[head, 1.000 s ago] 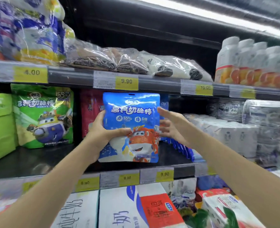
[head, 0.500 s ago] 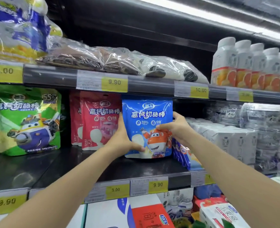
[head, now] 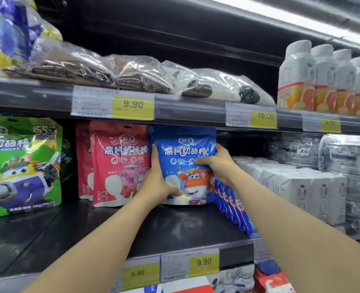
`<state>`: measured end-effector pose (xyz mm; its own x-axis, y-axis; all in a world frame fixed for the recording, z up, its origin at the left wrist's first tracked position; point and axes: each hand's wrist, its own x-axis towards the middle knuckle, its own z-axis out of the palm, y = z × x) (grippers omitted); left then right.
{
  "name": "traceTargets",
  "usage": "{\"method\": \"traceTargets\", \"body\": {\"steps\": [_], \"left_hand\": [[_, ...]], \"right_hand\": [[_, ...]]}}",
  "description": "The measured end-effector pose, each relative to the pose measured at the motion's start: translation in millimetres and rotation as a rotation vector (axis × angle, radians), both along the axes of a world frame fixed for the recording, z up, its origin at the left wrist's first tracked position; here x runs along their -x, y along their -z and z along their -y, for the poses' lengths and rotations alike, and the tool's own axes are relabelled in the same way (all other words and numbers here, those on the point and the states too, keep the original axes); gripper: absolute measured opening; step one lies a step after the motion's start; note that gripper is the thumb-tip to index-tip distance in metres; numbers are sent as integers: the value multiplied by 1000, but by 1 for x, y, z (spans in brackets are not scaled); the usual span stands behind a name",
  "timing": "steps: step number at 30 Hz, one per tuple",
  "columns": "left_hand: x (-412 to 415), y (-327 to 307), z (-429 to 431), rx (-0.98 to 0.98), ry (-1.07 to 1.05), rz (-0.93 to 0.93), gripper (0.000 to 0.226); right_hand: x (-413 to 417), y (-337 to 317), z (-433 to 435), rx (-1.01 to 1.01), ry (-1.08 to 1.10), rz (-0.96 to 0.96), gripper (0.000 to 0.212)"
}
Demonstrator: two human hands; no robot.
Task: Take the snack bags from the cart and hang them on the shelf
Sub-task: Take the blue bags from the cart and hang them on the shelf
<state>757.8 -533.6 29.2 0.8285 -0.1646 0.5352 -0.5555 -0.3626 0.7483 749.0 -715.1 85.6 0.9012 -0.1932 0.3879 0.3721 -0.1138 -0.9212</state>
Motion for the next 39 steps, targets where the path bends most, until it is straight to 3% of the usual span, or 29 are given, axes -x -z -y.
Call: {"method": "traceTargets", "body": {"steps": [7,9,12,16,18,24,30,39], "left_hand": [[35,-8,-7,-150,-112,-59,146],[57,-16,-11,-206,-190,-67,138],[95,-30,-16,-355,-347,-82,117],[155,-39,-26,-536,-475,-30,108],[184,-42,-33,-628,-522,-33,104],[239,-52,-39,-820,-614,-17,98],[201,-56,-37,-859,-642,-107,96],[199,-81,-47,-965,-595,-391,95]], "right_hand": [[29,3,3,145,177,-63,71],[47,4,3,319,327,-89,84],[88,4,0,650,491,-85,84],[155,8,-14,1099,473,-131,83],[186,8,-23,1228,443,-186,86],[234,9,-41,1280,394,-223,95],[199,8,-40,1306,356,-160,85],[193,-32,-35,1427,104,-434,86]]}}
